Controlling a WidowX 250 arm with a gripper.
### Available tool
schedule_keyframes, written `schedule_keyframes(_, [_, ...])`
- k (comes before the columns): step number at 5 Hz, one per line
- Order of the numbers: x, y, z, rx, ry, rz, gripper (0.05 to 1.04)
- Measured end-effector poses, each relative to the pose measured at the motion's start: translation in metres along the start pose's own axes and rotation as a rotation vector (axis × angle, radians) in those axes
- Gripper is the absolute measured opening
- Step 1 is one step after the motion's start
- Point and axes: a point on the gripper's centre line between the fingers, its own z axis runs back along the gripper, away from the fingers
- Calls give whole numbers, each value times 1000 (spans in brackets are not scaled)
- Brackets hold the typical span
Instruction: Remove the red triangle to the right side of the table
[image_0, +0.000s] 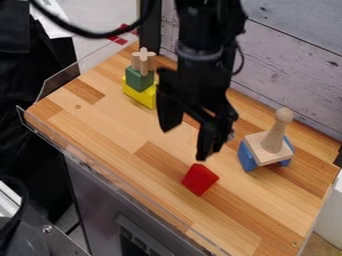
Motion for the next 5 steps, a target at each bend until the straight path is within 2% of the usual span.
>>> schedule_keyframes(1, [7,18,14,2,-6,22,999])
schedule_keyframes(2, [7,38,19,-15,9,77,999])
schedule_keyframes(3, [5,63,25,-8,3,128,999])
schedule_keyframes(5, [15,83,29,29,-16,114,999])
